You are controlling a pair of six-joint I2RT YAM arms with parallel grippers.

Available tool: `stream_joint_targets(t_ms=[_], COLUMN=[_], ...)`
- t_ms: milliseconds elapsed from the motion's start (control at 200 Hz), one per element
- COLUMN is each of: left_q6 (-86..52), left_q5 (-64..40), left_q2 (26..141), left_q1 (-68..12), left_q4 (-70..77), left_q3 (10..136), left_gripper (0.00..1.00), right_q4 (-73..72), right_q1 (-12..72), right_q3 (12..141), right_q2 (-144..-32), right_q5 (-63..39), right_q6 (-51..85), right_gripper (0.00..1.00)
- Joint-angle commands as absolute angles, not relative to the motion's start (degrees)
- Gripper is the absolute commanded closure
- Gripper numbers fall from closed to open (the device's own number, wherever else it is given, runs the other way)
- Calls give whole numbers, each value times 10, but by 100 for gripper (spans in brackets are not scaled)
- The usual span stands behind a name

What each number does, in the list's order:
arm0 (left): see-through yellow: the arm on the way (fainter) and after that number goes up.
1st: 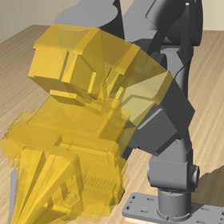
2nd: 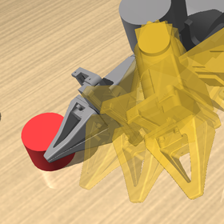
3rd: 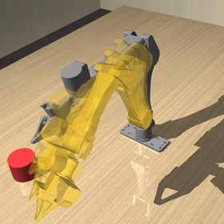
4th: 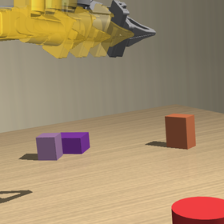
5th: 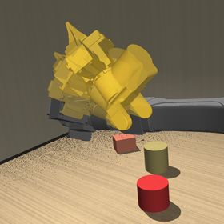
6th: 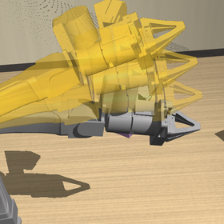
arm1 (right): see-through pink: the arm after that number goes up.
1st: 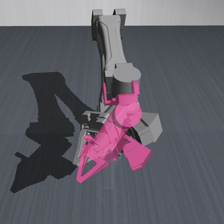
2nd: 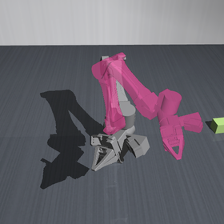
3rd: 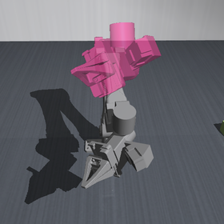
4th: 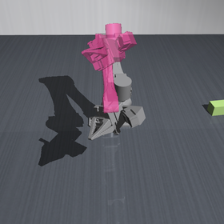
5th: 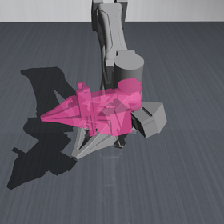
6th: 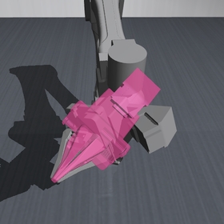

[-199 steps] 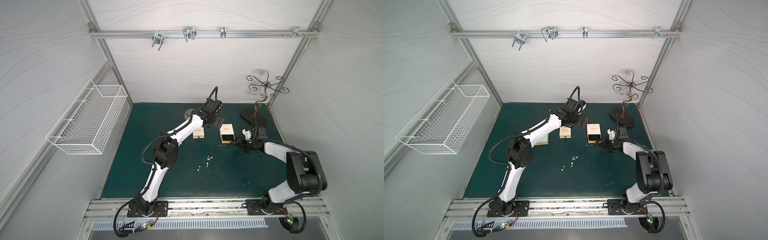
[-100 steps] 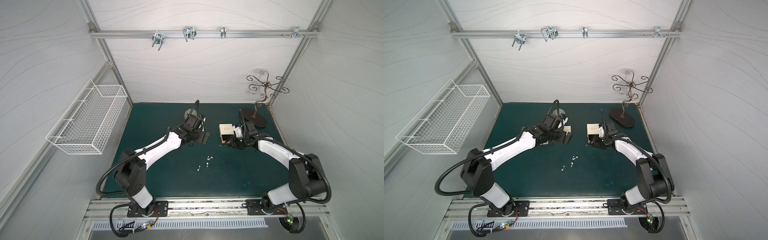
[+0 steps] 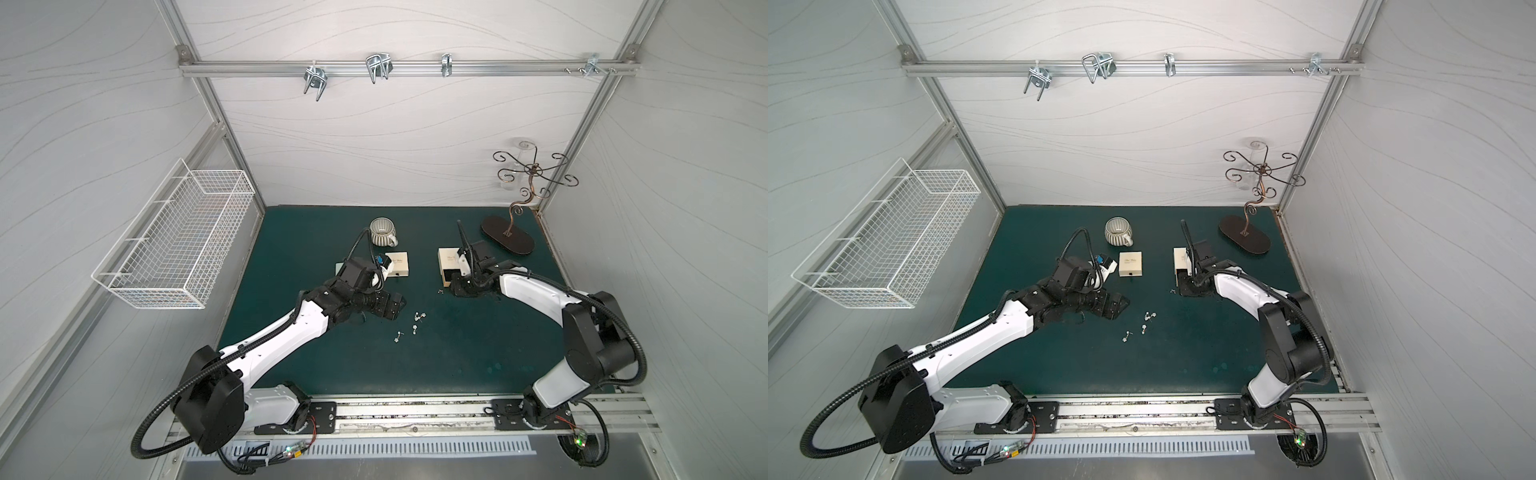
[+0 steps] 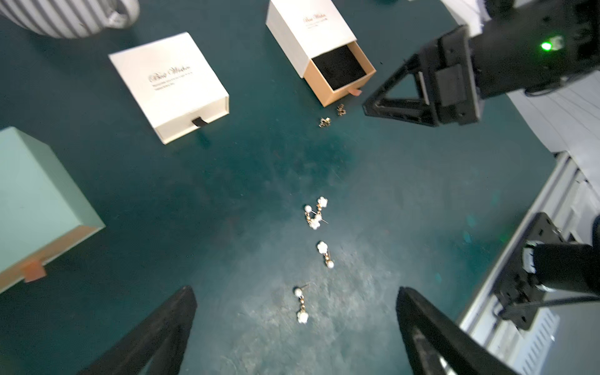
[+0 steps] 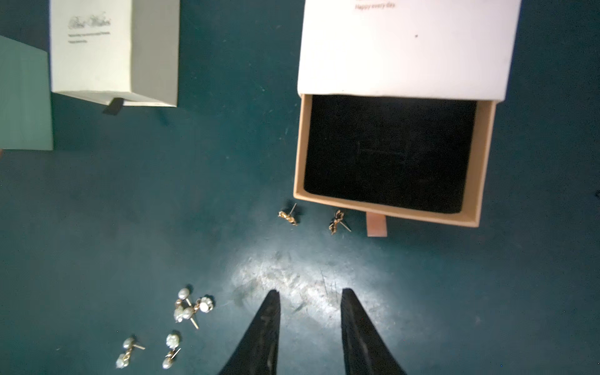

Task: Place the earrings into the drawer-style jewelry box
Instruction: Pick up the earring from the center of the board.

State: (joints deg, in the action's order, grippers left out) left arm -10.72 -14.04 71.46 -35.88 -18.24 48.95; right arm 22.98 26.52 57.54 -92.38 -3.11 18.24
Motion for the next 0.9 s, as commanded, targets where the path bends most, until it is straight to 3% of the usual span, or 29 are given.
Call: stream_joint_targets(t_ms=[0,255,395,895], left_q6=[-104,-107,-127,-160], left_q5=[-209,-231,-244,-256], left_q2=[686,659,663,674], left_q1=[-357,-357,-357,-364], left_q4=[-179,-176,-160,-124], left_q3=[479,448,439,420], left_gripper=[1,1,1,1], right_q4=[248,239,235,228], right_q1=[271,273,273,274], right_q3=[592,604,614,635], right_q2=[-942,-969,-984,-1023], right_q5=[-1,3,2,-1], right_q6=[169,165,163,162], right_gripper=[68,71,78,81])
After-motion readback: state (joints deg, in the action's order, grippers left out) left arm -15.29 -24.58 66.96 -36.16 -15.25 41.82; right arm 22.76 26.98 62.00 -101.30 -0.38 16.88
